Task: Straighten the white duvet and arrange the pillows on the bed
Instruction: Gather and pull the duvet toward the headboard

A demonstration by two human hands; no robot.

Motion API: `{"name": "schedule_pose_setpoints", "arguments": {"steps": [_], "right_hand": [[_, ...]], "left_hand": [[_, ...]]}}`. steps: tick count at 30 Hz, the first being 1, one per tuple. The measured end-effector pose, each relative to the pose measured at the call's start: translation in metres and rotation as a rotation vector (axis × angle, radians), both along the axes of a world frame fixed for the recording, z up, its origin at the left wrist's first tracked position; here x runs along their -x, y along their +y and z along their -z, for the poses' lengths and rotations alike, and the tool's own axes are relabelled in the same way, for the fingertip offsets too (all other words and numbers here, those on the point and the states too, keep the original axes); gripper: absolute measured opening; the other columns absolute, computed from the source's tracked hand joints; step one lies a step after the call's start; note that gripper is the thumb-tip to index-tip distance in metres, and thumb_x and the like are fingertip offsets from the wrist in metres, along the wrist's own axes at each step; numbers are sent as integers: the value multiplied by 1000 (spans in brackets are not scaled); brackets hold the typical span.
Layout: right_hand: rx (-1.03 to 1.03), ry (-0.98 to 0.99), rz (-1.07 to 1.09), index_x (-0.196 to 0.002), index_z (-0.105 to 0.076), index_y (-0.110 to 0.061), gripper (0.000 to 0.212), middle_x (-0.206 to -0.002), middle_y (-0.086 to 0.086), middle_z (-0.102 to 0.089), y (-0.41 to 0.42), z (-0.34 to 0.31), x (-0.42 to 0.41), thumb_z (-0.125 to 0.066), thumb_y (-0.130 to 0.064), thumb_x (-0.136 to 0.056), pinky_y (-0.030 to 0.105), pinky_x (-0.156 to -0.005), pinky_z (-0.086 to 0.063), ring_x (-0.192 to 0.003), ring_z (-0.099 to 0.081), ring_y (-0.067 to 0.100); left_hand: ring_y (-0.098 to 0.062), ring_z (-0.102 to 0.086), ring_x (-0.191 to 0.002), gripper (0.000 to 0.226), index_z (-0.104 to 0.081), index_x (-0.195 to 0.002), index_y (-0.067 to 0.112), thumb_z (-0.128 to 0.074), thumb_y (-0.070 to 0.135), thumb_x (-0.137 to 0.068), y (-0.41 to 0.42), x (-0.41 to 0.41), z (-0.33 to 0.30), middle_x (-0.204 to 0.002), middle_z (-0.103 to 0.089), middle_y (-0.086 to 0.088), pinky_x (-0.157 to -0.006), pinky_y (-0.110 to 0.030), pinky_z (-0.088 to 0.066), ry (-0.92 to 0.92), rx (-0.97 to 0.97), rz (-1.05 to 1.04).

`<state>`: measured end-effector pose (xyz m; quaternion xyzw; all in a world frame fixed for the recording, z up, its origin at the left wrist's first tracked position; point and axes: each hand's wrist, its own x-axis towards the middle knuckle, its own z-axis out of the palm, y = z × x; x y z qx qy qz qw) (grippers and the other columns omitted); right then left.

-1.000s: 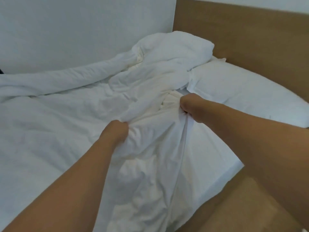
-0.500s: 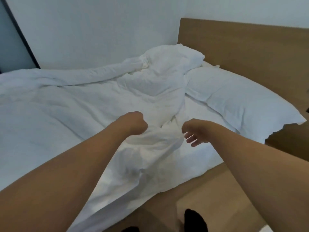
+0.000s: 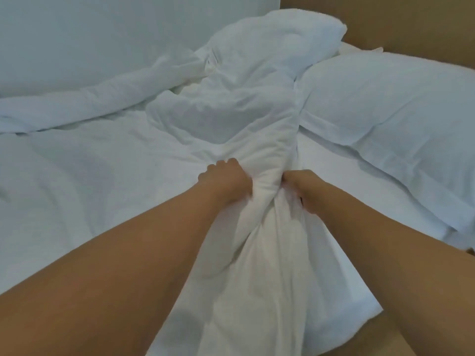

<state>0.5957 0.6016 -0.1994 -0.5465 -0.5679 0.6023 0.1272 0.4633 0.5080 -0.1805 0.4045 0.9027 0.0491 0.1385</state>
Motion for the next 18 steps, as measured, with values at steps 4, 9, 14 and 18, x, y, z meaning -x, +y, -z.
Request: {"name": "schedule_pose_setpoints", "arguments": {"steps": [4, 9, 14, 18], "right_hand": [[91, 5, 60, -78, -52, -8, 11, -73, 8, -49, 36, -2, 18, -50, -1, -85, 25, -56, -35, -62, -45, 21], [159, 149, 352, -68, -39, -9, 23, -69, 5, -38, 56, -58, 19, -36, 3, -87, 32, -62, -42, -59, -37, 22], [-99, 29, 286, -62, -38, -9, 27, -66, 6, -36, 60, -169, -57, -35, 7, -85, 28, -51, -34, -55, -34, 20], [-157, 64, 61, -69, -44, -5, 22, -74, 9, -45, 16, -205, -115, -32, 12, -77, 36, -65, -50, -63, -45, 27]], "left_hand": [[-28, -59, -95, 22, -56, -107, 16, -43, 24, -92, 11, 14, 21, -111, -62, -7, -74, -32, -39, 137, 31, 90], [-28, -60, -81, 18, -62, -97, 16, -50, 20, -85, -10, 75, -75, -90, -62, -6, -67, -31, -40, 297, -53, -120], [-28, -51, -85, 23, -55, -109, 11, -48, 18, -88, -71, 80, -142, -102, -58, -10, -75, -35, -41, 216, 25, -333], [-32, -55, -112, 37, -56, -123, 6, -53, 21, -89, -75, -11, -154, -126, -58, -15, -92, -34, -43, -18, -29, -67]]}}
